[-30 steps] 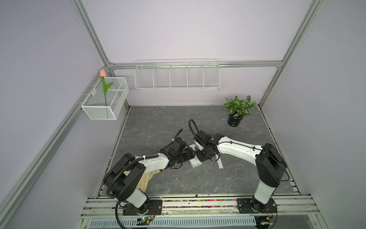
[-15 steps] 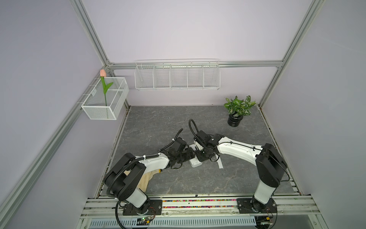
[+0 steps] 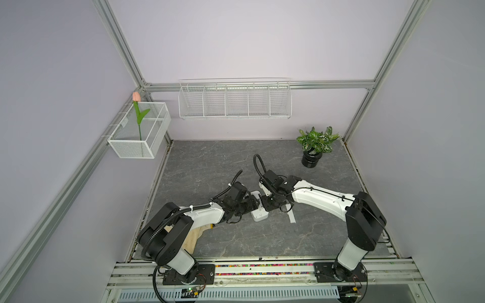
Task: Insert the battery into the alarm
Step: Install the battery in the alarm.
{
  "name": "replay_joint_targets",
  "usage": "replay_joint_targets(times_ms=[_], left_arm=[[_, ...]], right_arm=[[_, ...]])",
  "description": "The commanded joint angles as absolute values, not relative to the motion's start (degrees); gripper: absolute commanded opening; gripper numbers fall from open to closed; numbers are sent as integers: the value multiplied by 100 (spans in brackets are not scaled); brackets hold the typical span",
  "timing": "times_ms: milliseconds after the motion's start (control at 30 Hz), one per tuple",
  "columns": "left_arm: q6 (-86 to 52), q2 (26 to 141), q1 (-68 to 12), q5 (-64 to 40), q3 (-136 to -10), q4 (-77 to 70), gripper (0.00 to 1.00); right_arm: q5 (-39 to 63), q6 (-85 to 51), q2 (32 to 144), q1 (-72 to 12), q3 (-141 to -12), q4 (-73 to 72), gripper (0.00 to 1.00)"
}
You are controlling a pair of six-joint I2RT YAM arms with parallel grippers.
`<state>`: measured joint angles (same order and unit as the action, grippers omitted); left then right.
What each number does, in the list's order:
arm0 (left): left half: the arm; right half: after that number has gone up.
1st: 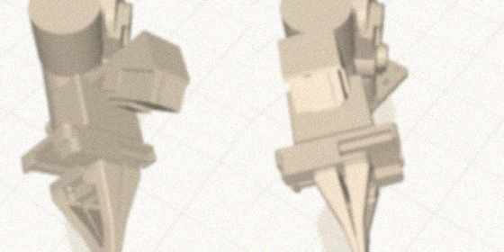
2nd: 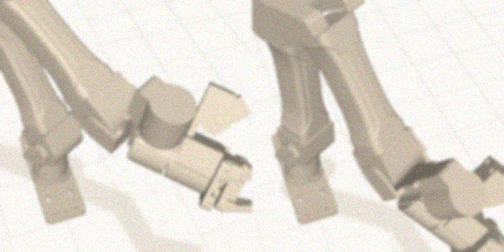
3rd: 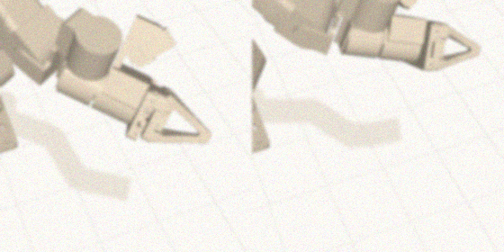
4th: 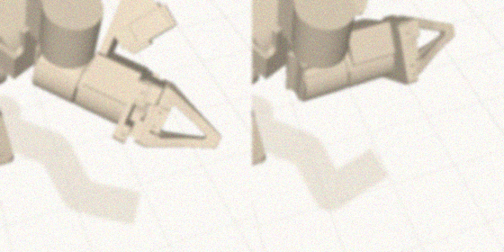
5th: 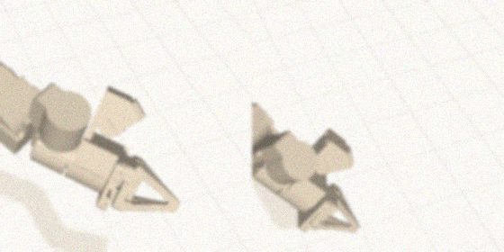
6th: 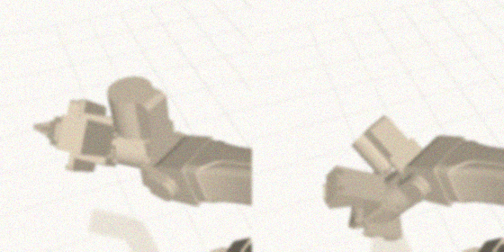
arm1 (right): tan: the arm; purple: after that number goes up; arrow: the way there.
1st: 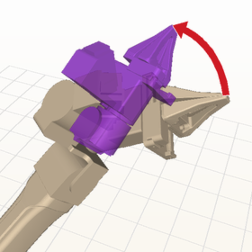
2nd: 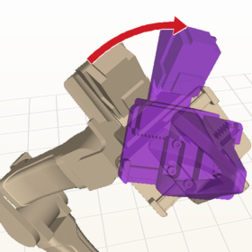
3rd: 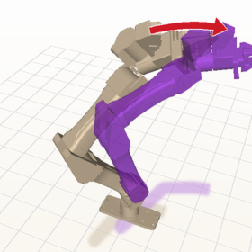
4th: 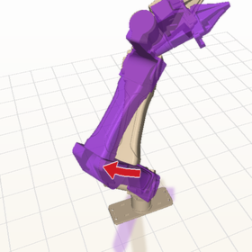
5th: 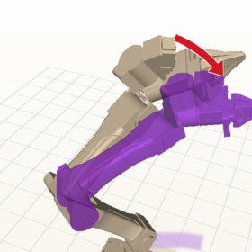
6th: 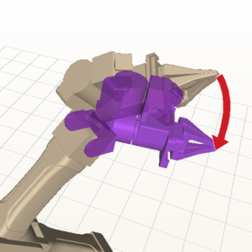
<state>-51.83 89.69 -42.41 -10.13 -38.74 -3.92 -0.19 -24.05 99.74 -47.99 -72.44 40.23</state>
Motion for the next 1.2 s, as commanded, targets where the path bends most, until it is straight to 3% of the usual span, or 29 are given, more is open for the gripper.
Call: replay_joint_targets(times_ms=[0, 367, 1167], left_arm=[[-5176, 9077, -4298, -873, -3904, 0, 71], [-5177, 9108, -4297, -888, -3885, -16, 71], [-5216, 9172, -4298, -977, -3739, -200, 70]], right_arm=[[-49, -2472, 10128, -4775, -7321, 4179, 20], [16, -2583, 10317, -4779, -7345, 4219, 19], [80, -2841, 10688, -4776, -7501, 4061, 7]])
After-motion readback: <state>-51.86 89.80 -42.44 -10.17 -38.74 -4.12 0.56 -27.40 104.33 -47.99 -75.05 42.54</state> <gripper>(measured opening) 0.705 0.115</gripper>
